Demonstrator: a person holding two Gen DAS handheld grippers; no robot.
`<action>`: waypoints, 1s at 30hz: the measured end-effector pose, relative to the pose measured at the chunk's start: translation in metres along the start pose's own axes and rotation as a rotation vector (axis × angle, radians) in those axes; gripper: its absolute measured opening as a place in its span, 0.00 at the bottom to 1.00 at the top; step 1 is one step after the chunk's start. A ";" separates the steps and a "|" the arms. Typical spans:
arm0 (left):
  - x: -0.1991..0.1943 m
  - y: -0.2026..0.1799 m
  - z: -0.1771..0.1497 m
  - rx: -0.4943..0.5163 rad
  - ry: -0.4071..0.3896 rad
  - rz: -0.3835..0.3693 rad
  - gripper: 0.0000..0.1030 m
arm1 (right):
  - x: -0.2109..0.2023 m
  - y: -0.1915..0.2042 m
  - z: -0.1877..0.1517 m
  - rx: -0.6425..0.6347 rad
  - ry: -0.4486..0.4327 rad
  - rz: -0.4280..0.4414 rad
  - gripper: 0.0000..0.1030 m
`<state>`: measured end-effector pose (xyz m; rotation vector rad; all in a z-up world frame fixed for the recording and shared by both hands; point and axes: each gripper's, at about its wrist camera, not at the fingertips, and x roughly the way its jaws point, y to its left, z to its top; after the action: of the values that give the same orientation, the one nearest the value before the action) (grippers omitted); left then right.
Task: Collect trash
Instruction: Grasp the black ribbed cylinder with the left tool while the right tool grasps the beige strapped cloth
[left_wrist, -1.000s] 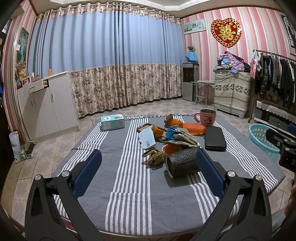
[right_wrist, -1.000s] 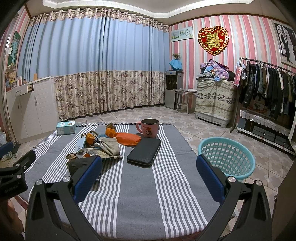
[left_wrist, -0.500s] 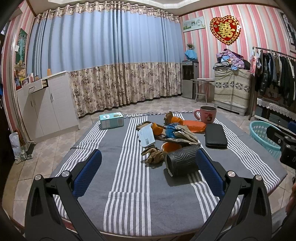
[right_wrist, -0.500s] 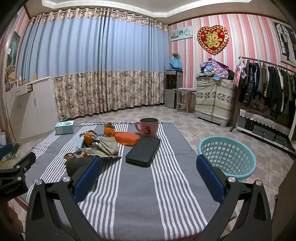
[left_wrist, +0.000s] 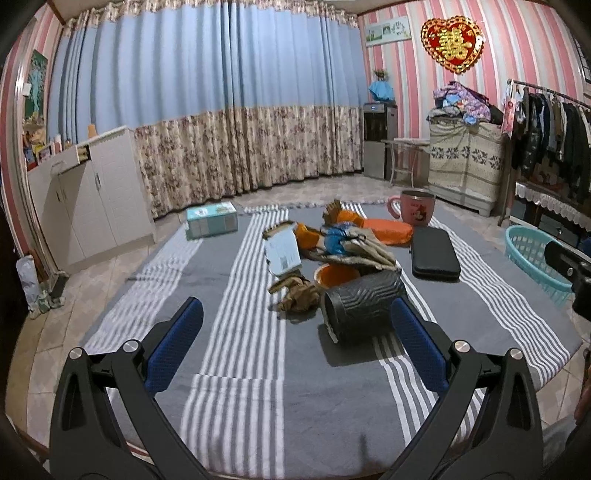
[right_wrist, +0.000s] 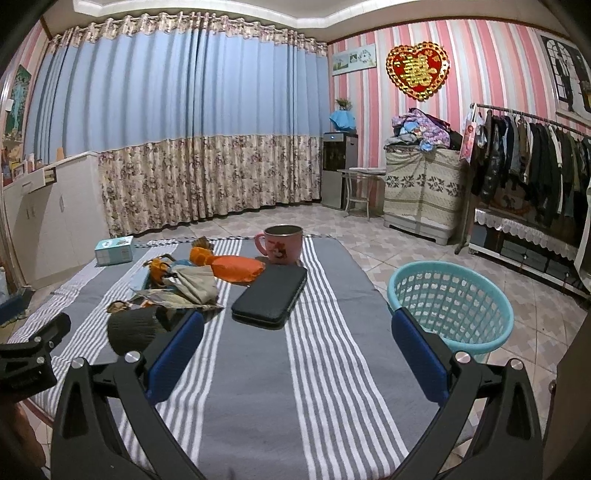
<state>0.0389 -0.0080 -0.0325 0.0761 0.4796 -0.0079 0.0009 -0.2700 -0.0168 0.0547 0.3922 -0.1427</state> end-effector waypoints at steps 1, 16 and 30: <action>0.007 -0.003 0.000 -0.005 0.013 -0.001 0.95 | 0.004 -0.002 -0.001 0.001 0.005 -0.004 0.97; 0.077 -0.054 0.003 0.036 0.151 -0.073 0.95 | 0.058 -0.030 -0.004 -0.027 0.081 -0.149 0.97; 0.084 -0.055 0.002 0.059 0.208 -0.112 0.73 | 0.079 -0.021 -0.013 0.012 0.180 -0.062 0.97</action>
<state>0.1131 -0.0620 -0.0737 0.1089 0.6910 -0.1253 0.0647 -0.3002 -0.0595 0.0673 0.5728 -0.2021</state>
